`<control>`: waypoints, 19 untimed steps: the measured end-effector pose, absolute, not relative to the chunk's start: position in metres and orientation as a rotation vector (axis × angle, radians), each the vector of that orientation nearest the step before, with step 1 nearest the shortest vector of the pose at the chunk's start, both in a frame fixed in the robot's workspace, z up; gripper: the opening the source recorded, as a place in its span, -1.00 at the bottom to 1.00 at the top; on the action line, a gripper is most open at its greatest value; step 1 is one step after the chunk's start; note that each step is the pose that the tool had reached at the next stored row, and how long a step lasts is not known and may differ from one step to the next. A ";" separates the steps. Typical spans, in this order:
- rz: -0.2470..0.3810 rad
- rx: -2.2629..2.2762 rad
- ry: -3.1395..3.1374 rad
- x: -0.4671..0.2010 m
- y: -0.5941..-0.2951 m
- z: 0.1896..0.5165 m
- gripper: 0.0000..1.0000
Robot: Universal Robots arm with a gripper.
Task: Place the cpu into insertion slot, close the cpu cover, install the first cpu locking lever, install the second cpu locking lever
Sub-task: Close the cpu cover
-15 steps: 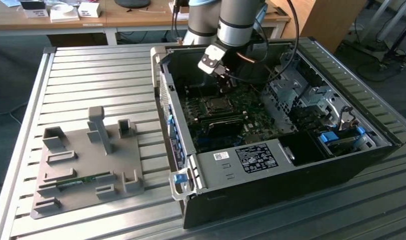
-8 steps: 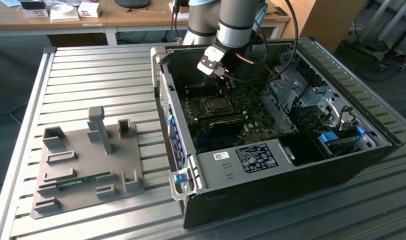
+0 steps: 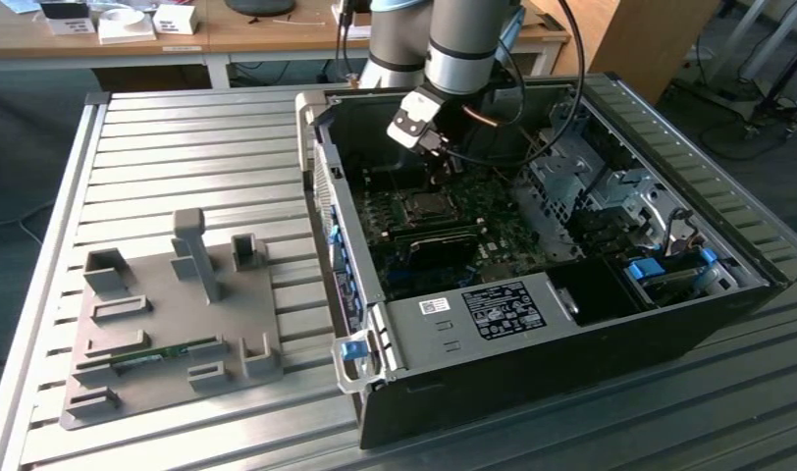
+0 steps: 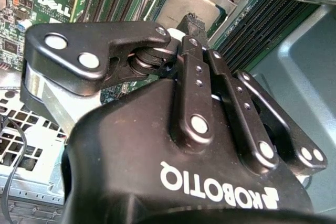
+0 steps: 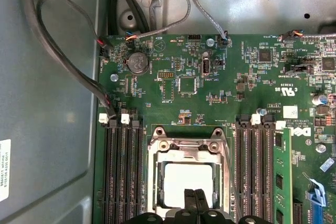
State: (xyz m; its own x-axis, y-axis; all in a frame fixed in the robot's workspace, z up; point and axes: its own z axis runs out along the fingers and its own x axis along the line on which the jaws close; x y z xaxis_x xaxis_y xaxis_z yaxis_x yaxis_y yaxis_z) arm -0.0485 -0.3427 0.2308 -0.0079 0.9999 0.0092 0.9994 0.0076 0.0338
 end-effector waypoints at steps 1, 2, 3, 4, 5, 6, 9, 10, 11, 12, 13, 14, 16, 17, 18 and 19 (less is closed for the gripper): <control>0.048 2.200 2.218 -0.048 -0.343 0.231 -0.79; 0.048 2.200 2.218 -0.048 -0.343 0.231 -0.79; 0.048 2.200 2.218 -0.048 -0.343 0.231 -0.79; 0.048 2.200 2.217 -0.048 -0.343 0.231 -0.79; 0.048 2.200 2.218 -0.048 -0.343 0.231 -0.79; 0.048 2.197 2.221 -0.048 -0.343 0.231 -0.79; 0.049 2.162 2.255 -0.048 -0.343 0.230 -0.79; 0.049 2.143 2.274 -0.048 -0.343 0.230 -0.79; 0.049 2.123 2.294 -0.048 -0.343 0.230 -0.79; 0.049 2.102 2.313 -0.048 -0.343 0.230 -0.79; 0.049 2.079 2.334 -0.048 -0.343 0.230 -0.79; 0.050 2.059 2.352 -0.048 -0.343 0.230 -0.79; 0.050 2.016 2.389 -0.048 -0.343 0.230 -0.79; 0.050 1.995 2.408 -0.048 -0.343 0.230 -0.79; 0.050 1.973 2.426 -0.048 -0.343 0.230 -0.79; 0.051 1.952 2.444 -0.048 -0.343 0.230 -0.79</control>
